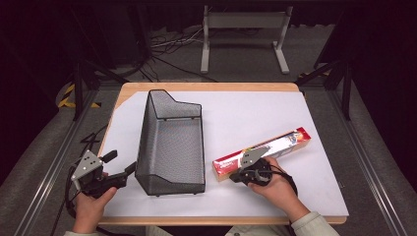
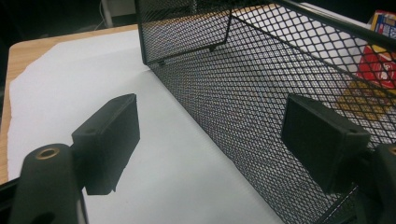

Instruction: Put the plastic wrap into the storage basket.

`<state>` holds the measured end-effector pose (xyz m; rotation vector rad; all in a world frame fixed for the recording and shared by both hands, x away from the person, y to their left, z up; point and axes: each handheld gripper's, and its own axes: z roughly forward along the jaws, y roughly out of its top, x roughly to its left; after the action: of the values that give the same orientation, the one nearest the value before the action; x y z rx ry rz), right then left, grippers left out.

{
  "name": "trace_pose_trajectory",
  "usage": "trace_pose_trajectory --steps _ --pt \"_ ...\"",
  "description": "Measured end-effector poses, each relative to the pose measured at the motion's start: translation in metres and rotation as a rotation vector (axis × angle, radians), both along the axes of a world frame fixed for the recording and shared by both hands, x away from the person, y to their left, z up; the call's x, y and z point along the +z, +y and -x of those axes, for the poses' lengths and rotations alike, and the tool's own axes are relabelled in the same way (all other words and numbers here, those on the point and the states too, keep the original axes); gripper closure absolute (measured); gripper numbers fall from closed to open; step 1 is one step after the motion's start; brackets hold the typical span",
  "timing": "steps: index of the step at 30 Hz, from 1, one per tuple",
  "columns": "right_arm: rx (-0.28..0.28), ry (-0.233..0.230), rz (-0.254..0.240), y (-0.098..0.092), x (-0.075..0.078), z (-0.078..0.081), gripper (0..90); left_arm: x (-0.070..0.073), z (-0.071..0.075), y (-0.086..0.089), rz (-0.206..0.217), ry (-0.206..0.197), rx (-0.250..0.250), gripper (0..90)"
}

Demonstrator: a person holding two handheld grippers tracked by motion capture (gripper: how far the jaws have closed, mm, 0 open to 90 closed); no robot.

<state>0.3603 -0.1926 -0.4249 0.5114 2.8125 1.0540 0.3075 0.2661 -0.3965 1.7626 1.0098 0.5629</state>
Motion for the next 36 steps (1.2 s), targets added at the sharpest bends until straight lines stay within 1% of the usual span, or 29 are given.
trace_pose_trajectory --steps 2,4,5,6,9,10,12,17,21,26,28,29,30,33,34,36 --pt "-0.019 -0.004 0.009 0.001 -0.002 -0.001 90.0 0.000 0.000 0.001 0.009 -0.002 0.000 20.3" --pt "-0.022 -0.003 0.012 0.001 -0.003 -0.002 90.0 0.000 0.000 0.000 0.005 -0.001 0.000 20.3" --pt "-0.029 -0.011 0.030 0.002 -0.002 -0.002 90.0 0.000 0.000 0.000 0.002 0.001 -0.002 20.3" --pt "-0.029 -0.011 0.030 0.002 -0.002 -0.002 90.0 0.000 0.000 0.000 0.001 0.001 -0.002 20.3" --pt "-0.070 -0.016 0.034 0.002 0.000 -0.006 90.0 0.000 0.000 -0.001 -0.002 0.000 -0.001 20.3" --pt "-0.087 -0.004 0.031 0.002 0.001 -0.008 90.0 0.000 0.000 -0.001 -0.002 0.000 -0.002 20.3" --pt "-0.110 0.002 0.030 0.003 0.001 -0.014 90.0 0.000 0.000 -0.001 -0.002 -0.001 -0.002 20.3" --pt "-0.148 -0.014 0.054 0.005 0.002 -0.028 90.0 0.000 0.000 0.000 -0.002 0.000 -0.001 20.3" --pt "-0.189 -0.024 0.066 0.005 0.002 -0.041 90.0 0.000 0.000 0.000 0.003 -0.001 -0.001 20.3" --pt "-0.257 -0.033 0.072 0.004 -0.001 -0.057 90.0 -0.001 0.000 0.000 0.002 0.000 0.000 20.3" --pt "-0.276 -0.046 0.081 0.001 -0.002 -0.060 90.0 -0.001 0.000 0.000 0.002 0.000 -0.001 20.3" --pt "-0.283 -0.045 0.080 -0.001 -0.002 -0.062 90.0 -0.001 0.000 0.000 0.002 0.000 -0.001 20.3" --pt "-0.292 -0.033 0.068 -0.003 -0.003 -0.063 90.0 -0.001 0.000 0.001 0.000 0.000 -0.002 20.3" --pt "-0.296 -0.018 0.064 -0.007 -0.003 -0.063 90.0 -0.001 -0.001 0.001 0.004 0.002 -0.002 20.3" --pt "-0.286 -0.007 0.063 -0.009 -0.001 -0.063 90.0 -0.001 -0.001 0.001 0.003 0.003 -0.001 20.3" --pt "-0.262 0.007 0.040 -0.011 0.003 -0.062 90.0 -0.001 -0.001 0.001 0.006 0.003 0.000 20.3"
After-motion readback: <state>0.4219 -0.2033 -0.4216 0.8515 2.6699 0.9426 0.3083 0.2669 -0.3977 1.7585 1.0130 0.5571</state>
